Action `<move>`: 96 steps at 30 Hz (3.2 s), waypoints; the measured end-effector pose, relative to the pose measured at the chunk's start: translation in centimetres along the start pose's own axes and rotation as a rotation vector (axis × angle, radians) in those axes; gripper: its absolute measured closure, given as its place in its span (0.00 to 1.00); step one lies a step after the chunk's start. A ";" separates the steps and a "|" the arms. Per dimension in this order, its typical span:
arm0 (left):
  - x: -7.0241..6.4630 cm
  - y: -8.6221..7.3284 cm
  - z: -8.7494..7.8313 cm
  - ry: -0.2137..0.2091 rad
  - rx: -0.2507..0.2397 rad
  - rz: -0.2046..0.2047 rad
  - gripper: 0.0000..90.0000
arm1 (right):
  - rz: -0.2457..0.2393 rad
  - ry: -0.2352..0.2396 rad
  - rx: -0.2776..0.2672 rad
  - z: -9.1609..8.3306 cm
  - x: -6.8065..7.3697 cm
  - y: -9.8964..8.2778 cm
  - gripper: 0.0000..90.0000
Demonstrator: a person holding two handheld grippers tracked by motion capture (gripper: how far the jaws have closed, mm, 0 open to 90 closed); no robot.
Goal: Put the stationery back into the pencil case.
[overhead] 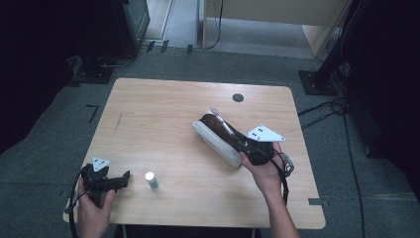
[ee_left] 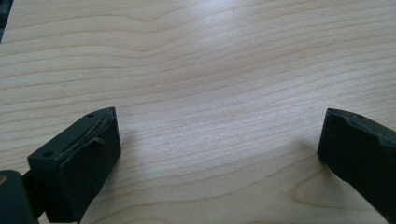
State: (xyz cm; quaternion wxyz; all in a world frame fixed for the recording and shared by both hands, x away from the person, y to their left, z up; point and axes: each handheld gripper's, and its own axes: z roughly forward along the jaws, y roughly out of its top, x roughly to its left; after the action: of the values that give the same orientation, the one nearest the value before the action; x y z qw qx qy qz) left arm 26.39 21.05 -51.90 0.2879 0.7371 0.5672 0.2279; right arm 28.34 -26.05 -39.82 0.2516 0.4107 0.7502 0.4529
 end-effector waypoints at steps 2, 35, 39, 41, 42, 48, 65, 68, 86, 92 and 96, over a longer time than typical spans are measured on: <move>0.0 0.0 0.0 0.000 0.000 0.000 0.00 | 0.001 -0.004 0.016 0.2 -0.5 -0.2 0.91; 0.0 0.0 0.0 0.000 0.000 0.000 0.00 | -0.017 0.050 0.150 2.4 -2.8 -0.3 0.90; 0.0 0.0 0.0 0.000 -0.001 0.000 0.00 | -0.011 0.050 0.151 2.5 -2.8 -0.4 0.90; 0.0 0.0 0.0 0.000 -0.001 0.000 0.00 | -0.013 0.054 0.159 2.5 -2.7 -0.4 0.90; 0.0 0.0 0.0 0.001 -0.001 0.000 0.00 | -0.015 0.054 0.158 2.5 -2.7 -0.3 0.90; 0.0 0.0 0.0 0.001 0.000 0.000 0.00 | -0.023 0.059 0.176 2.6 -2.7 -0.1 0.90; 0.0 0.0 0.0 0.000 0.000 0.000 0.00 | -0.020 0.071 0.202 3.9 -2.7 -0.1 0.90; 0.0 0.0 0.0 0.000 -0.001 0.000 0.00 | -0.016 0.068 0.202 4.1 -2.7 -0.1 0.90; 0.0 0.0 0.0 0.000 0.000 0.000 0.00 | 0.047 0.086 0.093 3.0 -1.0 0.6 0.78; 0.0 0.0 0.0 0.000 0.000 0.000 0.00 | 0.030 0.101 0.064 2.7 1.2 0.9 0.70; 0.0 0.0 0.0 0.000 0.001 0.002 0.00 | 0.021 0.114 0.043 2.5 2.7 1.0 0.66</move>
State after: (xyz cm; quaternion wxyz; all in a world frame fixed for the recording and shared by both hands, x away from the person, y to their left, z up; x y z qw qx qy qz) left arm 26.39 21.06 -51.89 0.2874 0.7378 0.5666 0.2280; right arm 29.14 -22.36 -40.14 0.1947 0.3975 0.7686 0.4619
